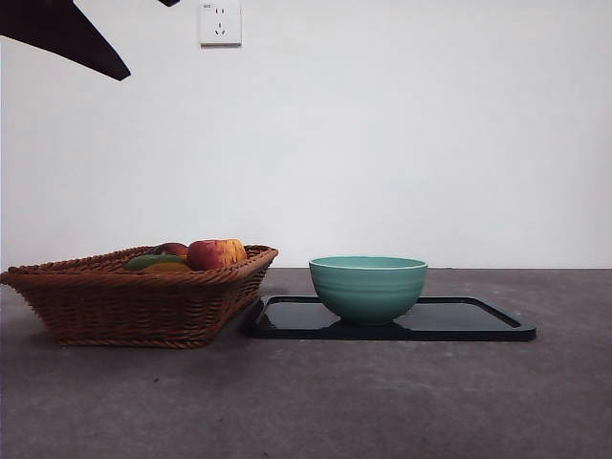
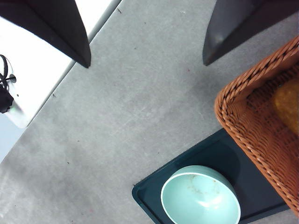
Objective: Pick up the wifruite, put it on the bowl, pick up the plate, put it on desk
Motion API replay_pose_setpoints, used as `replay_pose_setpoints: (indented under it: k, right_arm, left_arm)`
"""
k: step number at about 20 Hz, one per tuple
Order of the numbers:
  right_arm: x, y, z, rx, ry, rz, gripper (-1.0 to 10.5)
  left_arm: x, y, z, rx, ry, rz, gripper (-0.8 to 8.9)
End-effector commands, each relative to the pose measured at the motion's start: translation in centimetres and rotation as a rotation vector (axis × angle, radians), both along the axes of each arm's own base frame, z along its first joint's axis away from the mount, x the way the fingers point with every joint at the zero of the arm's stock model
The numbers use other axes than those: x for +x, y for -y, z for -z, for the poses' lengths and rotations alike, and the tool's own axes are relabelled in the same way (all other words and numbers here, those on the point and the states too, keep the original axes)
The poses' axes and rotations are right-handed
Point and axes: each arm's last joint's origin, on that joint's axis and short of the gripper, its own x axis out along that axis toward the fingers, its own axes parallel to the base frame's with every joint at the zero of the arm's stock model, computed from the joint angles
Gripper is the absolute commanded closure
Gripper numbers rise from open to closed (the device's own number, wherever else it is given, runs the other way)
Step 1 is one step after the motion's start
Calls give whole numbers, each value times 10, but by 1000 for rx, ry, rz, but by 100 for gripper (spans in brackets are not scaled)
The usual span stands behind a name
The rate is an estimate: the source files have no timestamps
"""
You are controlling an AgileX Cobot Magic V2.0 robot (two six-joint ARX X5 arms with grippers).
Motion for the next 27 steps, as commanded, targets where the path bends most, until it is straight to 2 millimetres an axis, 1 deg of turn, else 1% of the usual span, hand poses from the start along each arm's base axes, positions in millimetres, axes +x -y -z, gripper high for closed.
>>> replay_pose_setpoints:
  k: [1,4,6,9,11,15,18,20,22,27]
  right_arm:
    - [13,-5,-3,49,-16,44,702]
    - [41,-16,-5,47,-38,49,702]
    - [64,-25,-9,33,-51,45,702]
    - [106,-40,-14,9,-56,34,702]
    - [136,-50,-16,-44,-62,45,702]
    - [192,-65,-11,-96,-107,44,702]
    - [227,-75,2,-122,-139,40,702]
    - [245,-79,14,-127,-143,46,702]
    - [259,-83,29,-142,-153,56,702]
    - [281,-91,70,-167,-215,54,702]
  left_arm:
    - [1,1,-2,0,15,15,439]
    - [0,1,-2,6,25,27,439]
    - [0,1,-2,6,25,27,439]
    - [0,1,-2,7,24,27,439]
    - [0,1,-2,7,24,27,439]
    - [0,1,-2,6,25,27,439]
    - [0,1,-2,6,25,27,439]
    - [0,1,-2,6,25,27,439]
    - [0,1,-2,6,24,27,439]
    - [0,1,-2,8,19,26,439]
